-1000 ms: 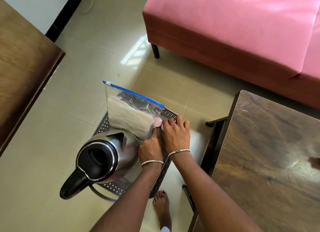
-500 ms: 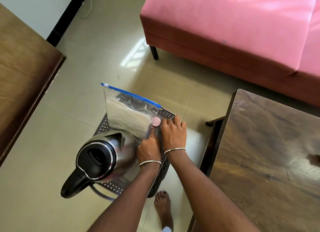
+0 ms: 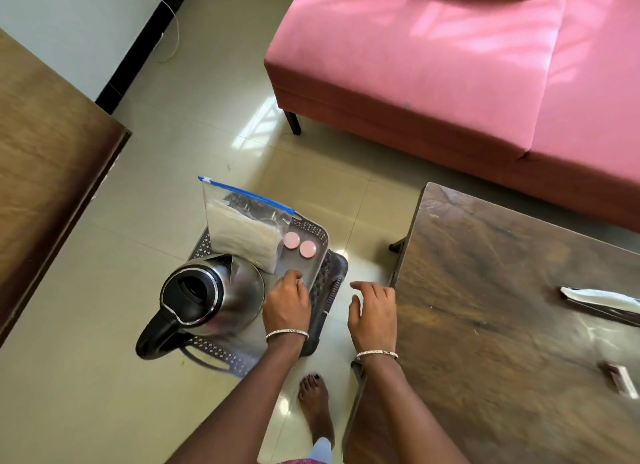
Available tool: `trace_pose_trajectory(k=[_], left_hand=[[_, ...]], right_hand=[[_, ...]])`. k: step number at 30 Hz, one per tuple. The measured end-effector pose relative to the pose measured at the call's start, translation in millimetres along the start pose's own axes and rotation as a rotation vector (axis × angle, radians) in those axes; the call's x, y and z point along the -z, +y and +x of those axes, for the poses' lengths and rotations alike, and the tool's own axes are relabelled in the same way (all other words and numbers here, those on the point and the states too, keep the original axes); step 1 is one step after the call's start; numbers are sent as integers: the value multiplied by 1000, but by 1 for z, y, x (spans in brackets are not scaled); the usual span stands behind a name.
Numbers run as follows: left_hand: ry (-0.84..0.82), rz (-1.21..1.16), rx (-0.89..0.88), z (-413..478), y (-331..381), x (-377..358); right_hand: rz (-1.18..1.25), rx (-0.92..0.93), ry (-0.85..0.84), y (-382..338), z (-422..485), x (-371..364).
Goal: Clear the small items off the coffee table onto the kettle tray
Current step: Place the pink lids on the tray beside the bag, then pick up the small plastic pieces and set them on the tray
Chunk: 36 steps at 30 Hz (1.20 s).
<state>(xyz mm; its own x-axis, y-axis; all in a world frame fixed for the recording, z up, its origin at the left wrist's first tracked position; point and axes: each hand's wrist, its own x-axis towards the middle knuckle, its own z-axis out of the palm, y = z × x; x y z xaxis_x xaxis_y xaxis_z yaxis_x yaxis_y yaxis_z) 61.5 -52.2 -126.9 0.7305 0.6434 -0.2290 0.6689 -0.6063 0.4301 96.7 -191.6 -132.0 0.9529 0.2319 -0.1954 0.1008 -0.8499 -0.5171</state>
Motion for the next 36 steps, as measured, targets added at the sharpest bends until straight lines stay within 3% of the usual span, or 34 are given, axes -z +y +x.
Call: trace_pose_trajectory(k=[4, 13, 22, 36], left_hand=[[-17, -44, -62, -33, 24, 2], [15, -64, -96, -130, 107, -13], [-23, -123, -144, -241, 222, -75], [-261, -24, -404, -357, 358, -187]], right_hand=[[46, -79, 11, 25, -21, 27], [109, -47, -5, 105, -63, 112], [79, -16, -3, 230, -115, 218], [141, -434, 182, 442, -183, 316]])
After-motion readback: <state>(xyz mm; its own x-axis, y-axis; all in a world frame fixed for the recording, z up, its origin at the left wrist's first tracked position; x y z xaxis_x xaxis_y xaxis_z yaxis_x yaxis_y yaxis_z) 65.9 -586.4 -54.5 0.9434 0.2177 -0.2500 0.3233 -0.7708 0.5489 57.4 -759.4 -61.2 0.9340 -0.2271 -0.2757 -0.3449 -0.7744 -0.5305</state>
